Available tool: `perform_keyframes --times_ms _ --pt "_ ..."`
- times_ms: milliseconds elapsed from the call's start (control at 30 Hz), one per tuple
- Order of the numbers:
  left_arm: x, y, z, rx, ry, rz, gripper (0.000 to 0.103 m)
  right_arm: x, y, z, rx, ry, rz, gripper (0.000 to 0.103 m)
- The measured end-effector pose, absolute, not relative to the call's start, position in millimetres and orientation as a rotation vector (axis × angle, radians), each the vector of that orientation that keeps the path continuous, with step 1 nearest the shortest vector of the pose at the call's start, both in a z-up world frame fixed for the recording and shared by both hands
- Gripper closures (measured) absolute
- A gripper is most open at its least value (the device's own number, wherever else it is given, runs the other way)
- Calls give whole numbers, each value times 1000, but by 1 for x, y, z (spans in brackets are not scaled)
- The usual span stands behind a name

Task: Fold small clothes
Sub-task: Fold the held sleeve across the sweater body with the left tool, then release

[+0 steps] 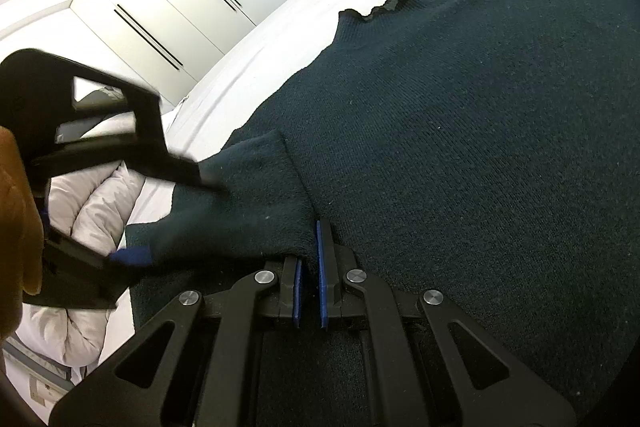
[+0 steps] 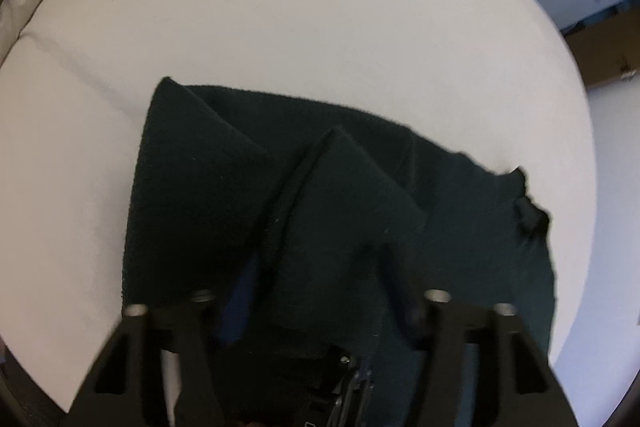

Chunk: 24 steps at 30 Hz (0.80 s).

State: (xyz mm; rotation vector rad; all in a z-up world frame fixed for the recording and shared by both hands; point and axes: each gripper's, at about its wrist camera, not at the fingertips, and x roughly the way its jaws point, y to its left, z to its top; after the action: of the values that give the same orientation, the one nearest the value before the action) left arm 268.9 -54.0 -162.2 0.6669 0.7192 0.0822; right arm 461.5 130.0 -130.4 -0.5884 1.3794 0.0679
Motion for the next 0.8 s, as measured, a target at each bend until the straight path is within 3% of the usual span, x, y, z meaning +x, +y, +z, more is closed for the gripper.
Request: perform_keyframes --times_ms 133,367,700,733,800 --pt "270 -53 -161 658 720 78 100 463 118 -121 -537 1359 88 85" --pt "269 -52 -158 651 710 81 100 476 30 -61 -270 1285 121 92" --pt "238 -28 -110 426 677 -49 88 455 -154 -42 235 1150 83 95" --pt "232 -20 -103 365 677 -63 82 453 -163 -44 260 1139 81 95" --pt "220 0 -94 235 678 -77 47 445 -182 -53 299 1119 70 95"
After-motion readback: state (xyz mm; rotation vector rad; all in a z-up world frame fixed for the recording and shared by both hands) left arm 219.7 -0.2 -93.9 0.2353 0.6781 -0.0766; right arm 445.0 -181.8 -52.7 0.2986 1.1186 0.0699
